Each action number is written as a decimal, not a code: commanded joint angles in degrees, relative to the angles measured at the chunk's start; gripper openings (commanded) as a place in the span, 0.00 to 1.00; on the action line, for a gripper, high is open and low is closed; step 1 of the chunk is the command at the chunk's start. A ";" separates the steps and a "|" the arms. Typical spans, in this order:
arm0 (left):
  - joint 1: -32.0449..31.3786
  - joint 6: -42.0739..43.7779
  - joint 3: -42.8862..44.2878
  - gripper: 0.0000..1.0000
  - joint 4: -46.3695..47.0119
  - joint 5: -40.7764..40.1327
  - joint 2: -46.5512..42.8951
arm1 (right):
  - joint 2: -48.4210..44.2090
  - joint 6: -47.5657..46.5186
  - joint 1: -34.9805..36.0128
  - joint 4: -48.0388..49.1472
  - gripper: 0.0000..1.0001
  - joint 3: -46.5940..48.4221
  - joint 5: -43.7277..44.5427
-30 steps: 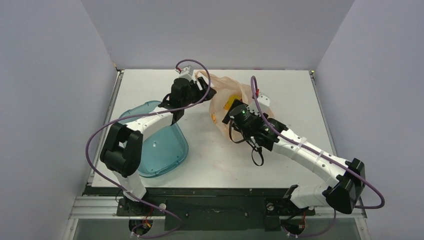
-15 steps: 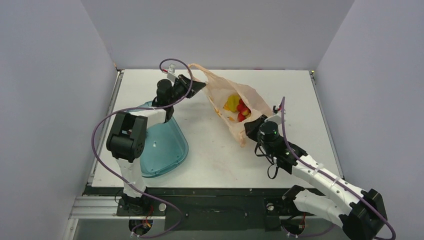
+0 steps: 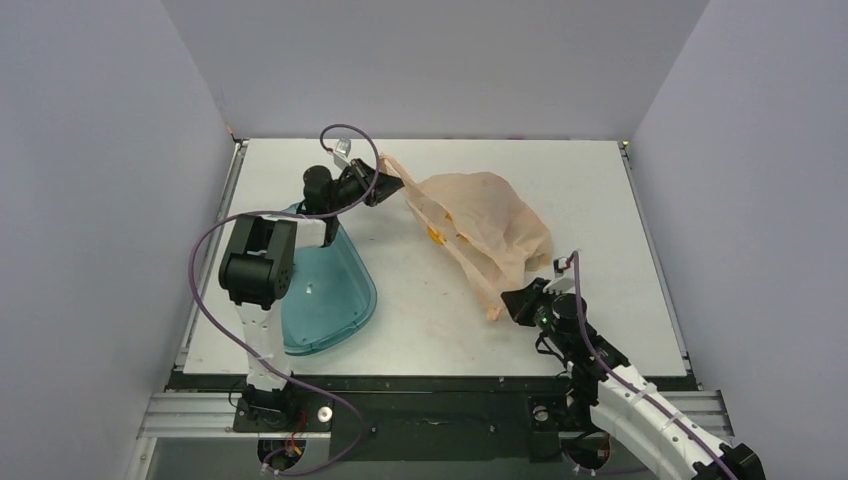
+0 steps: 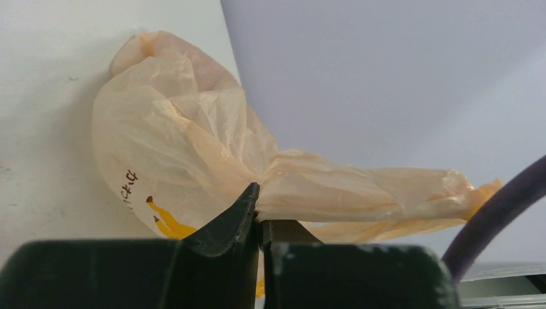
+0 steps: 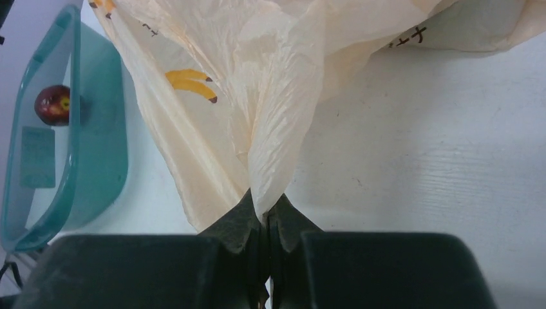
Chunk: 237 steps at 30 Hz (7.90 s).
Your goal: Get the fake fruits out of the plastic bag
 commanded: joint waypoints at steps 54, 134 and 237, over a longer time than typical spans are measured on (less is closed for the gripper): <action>-37.05 57.64 -8.95 0.65 -3.41 -51.33 -12.65 | 1.92 -11.68 6.31 -10.45 0.00 17.51 -5.50; -27.79 -0.39 -14.74 0.00 -3.32 -36.44 -20.69 | 6.55 -15.51 7.17 -9.48 0.00 17.45 14.50; -24.79 34.12 -32.07 0.52 -38.52 -34.28 -60.91 | 12.37 -7.15 12.84 -5.52 0.00 11.24 6.89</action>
